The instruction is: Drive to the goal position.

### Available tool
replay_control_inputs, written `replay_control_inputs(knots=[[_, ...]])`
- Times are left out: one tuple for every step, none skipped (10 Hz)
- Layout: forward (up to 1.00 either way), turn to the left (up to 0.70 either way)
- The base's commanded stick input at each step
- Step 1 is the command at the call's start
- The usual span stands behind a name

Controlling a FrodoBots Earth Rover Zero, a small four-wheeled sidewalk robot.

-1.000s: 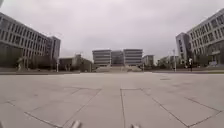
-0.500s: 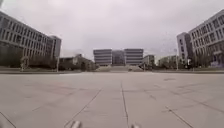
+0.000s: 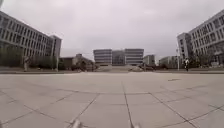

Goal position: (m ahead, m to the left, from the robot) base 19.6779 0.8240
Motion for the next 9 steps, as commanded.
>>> replay_control_inputs(knots=[[0.7, 0.0], [0.7, -0.19], [0.7, -0.12], [0.7, -0.04], [0.7, 0.0], [0.7, 0.0], [0.7, 0.0], [0.7, 0.0], [0.7, 0.0]])
